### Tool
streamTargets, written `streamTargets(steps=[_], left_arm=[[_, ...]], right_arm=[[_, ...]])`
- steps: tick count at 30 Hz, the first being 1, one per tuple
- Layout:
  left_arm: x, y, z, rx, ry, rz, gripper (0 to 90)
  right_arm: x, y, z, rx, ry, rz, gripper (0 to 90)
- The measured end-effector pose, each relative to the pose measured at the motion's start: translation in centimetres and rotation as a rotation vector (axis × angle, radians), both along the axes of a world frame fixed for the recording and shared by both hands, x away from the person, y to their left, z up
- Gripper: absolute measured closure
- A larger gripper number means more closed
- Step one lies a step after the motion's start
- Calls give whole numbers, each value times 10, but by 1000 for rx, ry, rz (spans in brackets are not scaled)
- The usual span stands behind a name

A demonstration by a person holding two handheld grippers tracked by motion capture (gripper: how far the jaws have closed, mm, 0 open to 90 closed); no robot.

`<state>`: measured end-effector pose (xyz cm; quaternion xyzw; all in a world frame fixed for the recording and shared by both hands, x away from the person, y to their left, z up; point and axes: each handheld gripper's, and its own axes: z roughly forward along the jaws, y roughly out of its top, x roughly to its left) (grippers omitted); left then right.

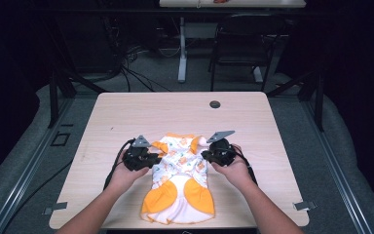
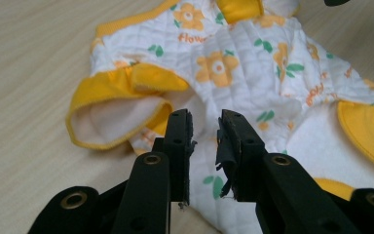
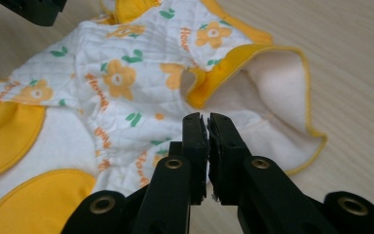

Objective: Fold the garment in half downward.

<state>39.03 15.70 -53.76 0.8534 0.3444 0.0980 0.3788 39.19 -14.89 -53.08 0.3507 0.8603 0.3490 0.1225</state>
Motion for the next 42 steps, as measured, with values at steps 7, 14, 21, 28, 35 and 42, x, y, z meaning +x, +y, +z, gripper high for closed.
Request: streamTargets(steps=[7,14,21,28,35,42], left_arm=[[20,-7,11,-1,-14,-4,735],[40,-13,11,3,-19,5,717],[58,-13,11,-17,-24,39,704],[72,-14,7,3,-29,40,670],[81,-16,1,5,-22,36,628],[87,-17,-7,24,-9,44,588]], right_arm=[[25,1,6,17,2,-36,839],[42,5,10,21,-6,-58,818],[62,12,11,-3,-24,-82,779],[82,19,5,-10,10,-94,691],[89,22,-4,-3,39,-61,638],[93,24,-21,-33,79,-67,582]])
